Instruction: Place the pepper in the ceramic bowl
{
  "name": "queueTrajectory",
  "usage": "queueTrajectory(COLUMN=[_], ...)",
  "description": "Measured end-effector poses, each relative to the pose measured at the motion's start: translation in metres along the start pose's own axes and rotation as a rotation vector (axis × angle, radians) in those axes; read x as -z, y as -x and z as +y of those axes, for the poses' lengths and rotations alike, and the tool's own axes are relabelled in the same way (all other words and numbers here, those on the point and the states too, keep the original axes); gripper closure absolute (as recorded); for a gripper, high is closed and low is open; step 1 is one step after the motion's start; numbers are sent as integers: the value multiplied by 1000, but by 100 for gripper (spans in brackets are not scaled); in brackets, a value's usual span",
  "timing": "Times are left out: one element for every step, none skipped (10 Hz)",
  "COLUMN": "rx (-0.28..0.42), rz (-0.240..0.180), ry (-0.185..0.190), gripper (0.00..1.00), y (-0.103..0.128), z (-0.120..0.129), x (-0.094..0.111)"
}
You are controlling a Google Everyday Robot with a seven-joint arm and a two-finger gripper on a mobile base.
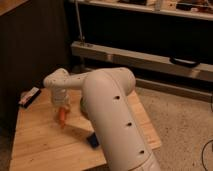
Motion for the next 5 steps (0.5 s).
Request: queueTrajectory(rx=[-2, -3, -3, -3, -3], rz=[3, 4, 5, 5, 6], ry=[0, 0, -1, -1, -2], gripper=[68, 76, 84, 94, 99], y=[-1, -1, -1, -1, -2], z=[-1, -1, -1, -1, -2], x=[-1, -1, -1, -1, -1])
